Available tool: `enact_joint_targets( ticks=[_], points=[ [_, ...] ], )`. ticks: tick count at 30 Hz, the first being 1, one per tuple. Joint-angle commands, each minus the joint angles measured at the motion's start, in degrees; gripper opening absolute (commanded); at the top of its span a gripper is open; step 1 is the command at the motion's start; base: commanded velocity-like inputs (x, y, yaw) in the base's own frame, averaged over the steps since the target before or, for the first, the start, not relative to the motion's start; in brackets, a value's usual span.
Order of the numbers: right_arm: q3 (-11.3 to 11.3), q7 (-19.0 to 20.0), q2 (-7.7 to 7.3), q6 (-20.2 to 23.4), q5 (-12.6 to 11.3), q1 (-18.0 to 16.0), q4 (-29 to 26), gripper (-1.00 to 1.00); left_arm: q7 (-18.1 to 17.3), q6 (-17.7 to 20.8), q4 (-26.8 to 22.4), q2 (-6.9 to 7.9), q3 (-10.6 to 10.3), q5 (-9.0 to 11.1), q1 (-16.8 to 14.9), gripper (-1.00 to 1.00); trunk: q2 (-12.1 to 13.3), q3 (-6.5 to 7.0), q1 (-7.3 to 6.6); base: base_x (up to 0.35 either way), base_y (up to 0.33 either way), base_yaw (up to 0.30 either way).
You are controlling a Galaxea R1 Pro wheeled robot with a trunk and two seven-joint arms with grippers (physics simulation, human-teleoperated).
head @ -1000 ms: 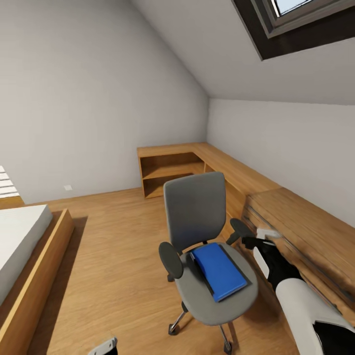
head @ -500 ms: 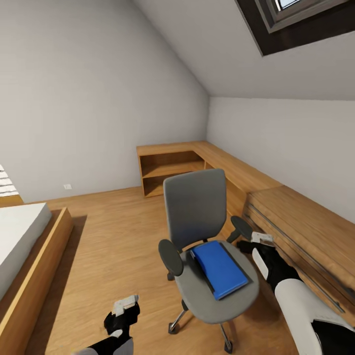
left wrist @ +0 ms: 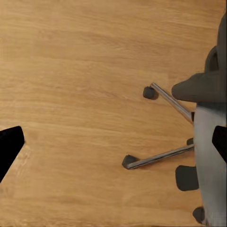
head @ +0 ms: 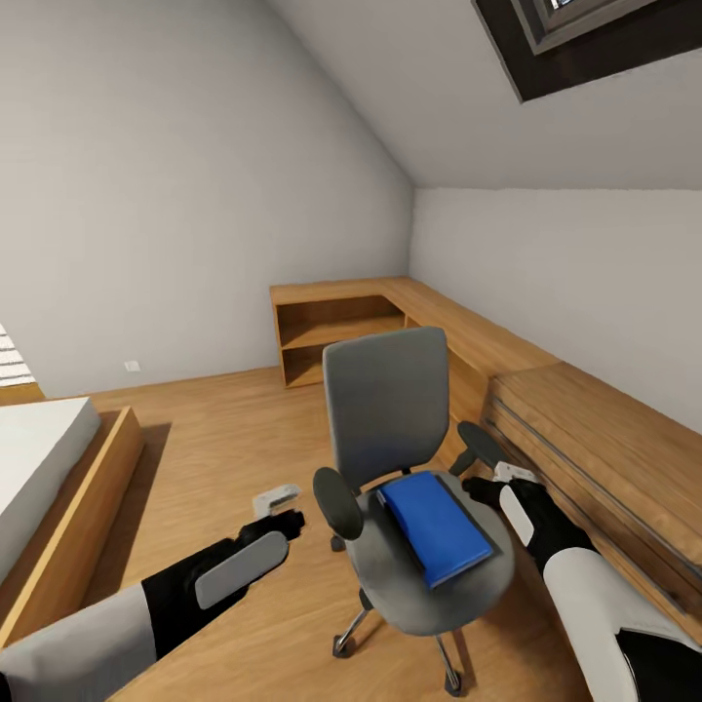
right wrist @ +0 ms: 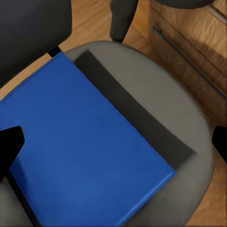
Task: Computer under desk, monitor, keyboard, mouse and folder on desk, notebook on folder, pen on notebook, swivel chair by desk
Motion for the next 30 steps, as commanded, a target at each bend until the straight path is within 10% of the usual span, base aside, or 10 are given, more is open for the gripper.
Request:
enact_joint_targets(
  ticks=[1,4,8,19,30],
  points=[
    [0.01,-0.38,-0.01,0.23,-0.91,-0.04,-0.08,1.0,3.23,1.17,-1.63,0.34,0.33,0.04,-0.11,1.0,-0.45,-0.25,0.23,0.0,0.0,0.0],
    [0.04,-0.33,-0.06,0.01,-1.67,-0.02,-0.03,1.0,10.02,3.01,-5.37,1.39,1.38,0.32,-0.19,1.0,-1.65,-0.79,0.89,0.0,0.0,0.0],
    [0.13,-0.26,-0.07,-0.18,-1.84,-0.01,-0.02,1.0,9.42,3.56,-6.01,2.66,1.17,0.58,-0.22,1.0,-3.26,-1.51,1.77,0.0,0.0,0.0],
    [0.2,-0.16,-0.08,-2.22,-1.53,0.1,0.14,1.0,-13.83,3.84,-4.92,11.59,-1.05,0.69,-0.23,1.0,-7.67,-3.48,4.18,0.0,0.0,0.0],
    [0.26,0.82,-0.25,-2.76,-1.52,0.16,0.08,1.0,-18.1,2.24,-16.83,18.42,-5.47,0.82,-0.23,1.0,-12.08,-5.46,6.6,0.0,0.0,0.0]
  ],
)
